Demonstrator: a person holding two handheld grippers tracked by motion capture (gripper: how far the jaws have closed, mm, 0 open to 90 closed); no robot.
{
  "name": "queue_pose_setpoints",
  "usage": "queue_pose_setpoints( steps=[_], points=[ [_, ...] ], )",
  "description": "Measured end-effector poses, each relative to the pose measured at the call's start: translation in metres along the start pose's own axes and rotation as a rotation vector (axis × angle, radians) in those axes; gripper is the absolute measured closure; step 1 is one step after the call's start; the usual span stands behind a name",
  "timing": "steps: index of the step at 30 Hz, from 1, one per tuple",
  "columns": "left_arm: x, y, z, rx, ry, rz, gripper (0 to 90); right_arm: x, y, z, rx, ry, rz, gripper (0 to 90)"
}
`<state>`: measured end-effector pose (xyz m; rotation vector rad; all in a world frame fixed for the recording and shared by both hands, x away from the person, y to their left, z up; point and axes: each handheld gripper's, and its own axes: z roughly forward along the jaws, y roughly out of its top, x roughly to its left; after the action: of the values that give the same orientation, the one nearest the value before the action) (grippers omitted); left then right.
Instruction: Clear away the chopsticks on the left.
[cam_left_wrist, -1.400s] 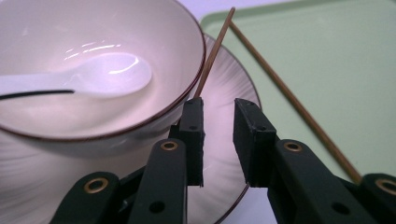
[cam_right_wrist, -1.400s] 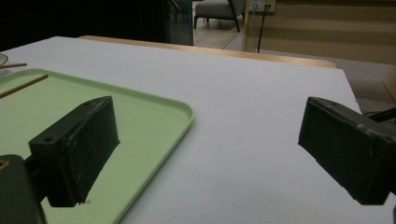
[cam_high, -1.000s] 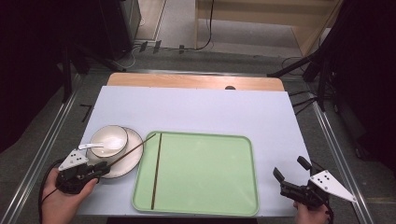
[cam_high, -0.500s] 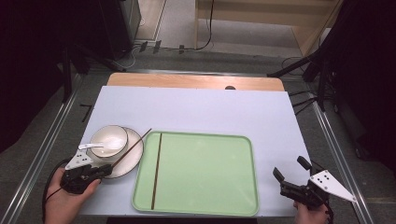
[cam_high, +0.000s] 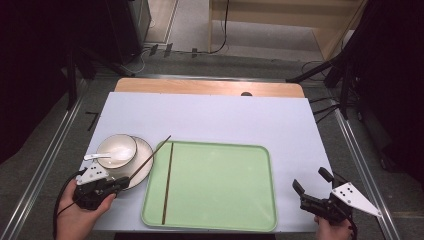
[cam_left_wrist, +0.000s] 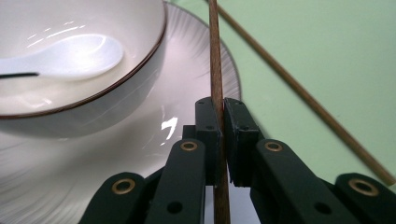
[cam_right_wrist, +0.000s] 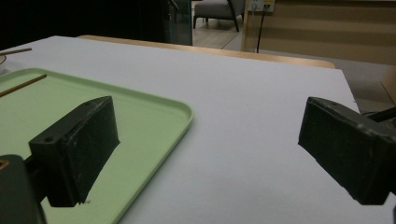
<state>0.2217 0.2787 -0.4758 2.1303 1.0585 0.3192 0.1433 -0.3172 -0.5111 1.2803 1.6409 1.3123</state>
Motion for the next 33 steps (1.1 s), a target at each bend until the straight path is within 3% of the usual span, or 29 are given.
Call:
queue_pose_setpoints(
  steps=[5,10,13,22,33],
  points=[
    [-0.011,0.004,0.004,-0.010,-0.017,-0.006,85.6,0.000,0.000,0.000,0.000,0.000,0.001,5.2],
    [-0.033,0.008,0.015,-0.013,-0.043,-0.026,85.7,0.000,0.000,0.000,-0.001,0.000,0.002,5.2],
    [-0.038,0.008,0.018,-0.011,-0.048,-0.027,85.6,0.000,0.000,0.000,-0.001,0.000,0.003,5.2],
    [-0.065,0.012,0.035,-0.013,-0.106,-0.055,85.7,-0.001,0.000,0.000,-0.005,0.003,0.003,5.2],
    [-0.100,0.017,0.063,0.020,-0.172,-0.027,85.6,-0.002,0.000,-0.001,-0.004,0.002,0.001,5.2]
  ],
)
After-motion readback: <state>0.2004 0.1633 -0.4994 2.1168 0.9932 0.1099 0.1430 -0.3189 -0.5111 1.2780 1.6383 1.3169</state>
